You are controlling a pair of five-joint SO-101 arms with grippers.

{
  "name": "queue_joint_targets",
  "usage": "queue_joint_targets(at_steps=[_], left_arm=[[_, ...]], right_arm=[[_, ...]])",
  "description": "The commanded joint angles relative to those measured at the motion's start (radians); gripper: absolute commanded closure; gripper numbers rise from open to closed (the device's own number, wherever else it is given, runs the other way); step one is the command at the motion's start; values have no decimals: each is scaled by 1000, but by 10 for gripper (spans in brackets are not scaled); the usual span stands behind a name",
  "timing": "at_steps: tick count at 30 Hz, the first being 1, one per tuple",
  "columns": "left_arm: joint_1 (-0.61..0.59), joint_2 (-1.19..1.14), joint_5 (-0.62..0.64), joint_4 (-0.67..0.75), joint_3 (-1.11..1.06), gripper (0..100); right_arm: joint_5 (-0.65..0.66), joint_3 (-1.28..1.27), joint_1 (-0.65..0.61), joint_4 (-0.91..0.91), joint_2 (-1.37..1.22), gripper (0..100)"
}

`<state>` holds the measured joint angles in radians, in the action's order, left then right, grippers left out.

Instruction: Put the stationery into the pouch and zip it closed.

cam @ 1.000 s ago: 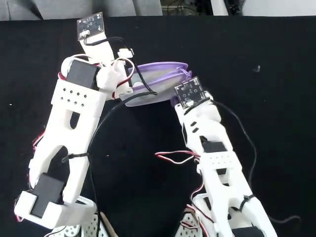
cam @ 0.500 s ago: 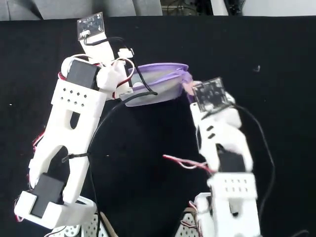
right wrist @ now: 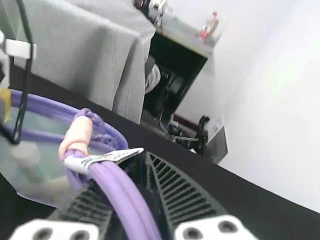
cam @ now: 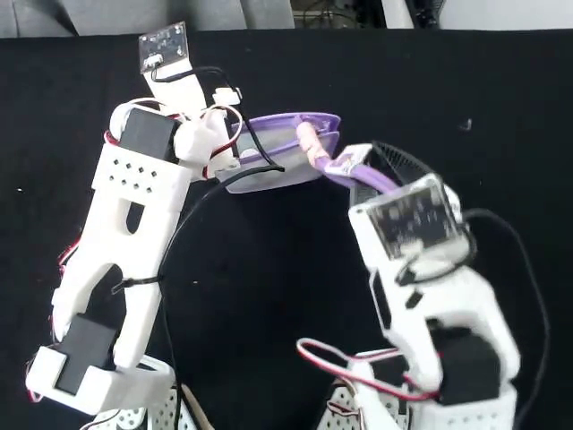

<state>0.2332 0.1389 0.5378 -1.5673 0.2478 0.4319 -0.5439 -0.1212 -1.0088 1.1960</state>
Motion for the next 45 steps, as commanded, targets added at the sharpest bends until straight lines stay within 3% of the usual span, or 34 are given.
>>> queue_joint_targets(at_steps=[1,7,15,24,38,45], left_arm=[[-12,8,-32,12,-2,927],[-12,11,-38,8,-2,831],[-13,18,-38,9,8,826],[-15,114,-35,-18,104,826],[-150,454,-35,92,105,826],[-145,565,-48,-25,97,825]], right_arm=[[-12,268,-12,-74,-170,987],[-12,668,-12,-236,-506,987],[-12,1161,-8,-413,-857,987],[-12,1529,15,-560,-1171,987],[-12,1681,15,-577,-1340,987],[-14,1681,11,-525,-1369,987]])
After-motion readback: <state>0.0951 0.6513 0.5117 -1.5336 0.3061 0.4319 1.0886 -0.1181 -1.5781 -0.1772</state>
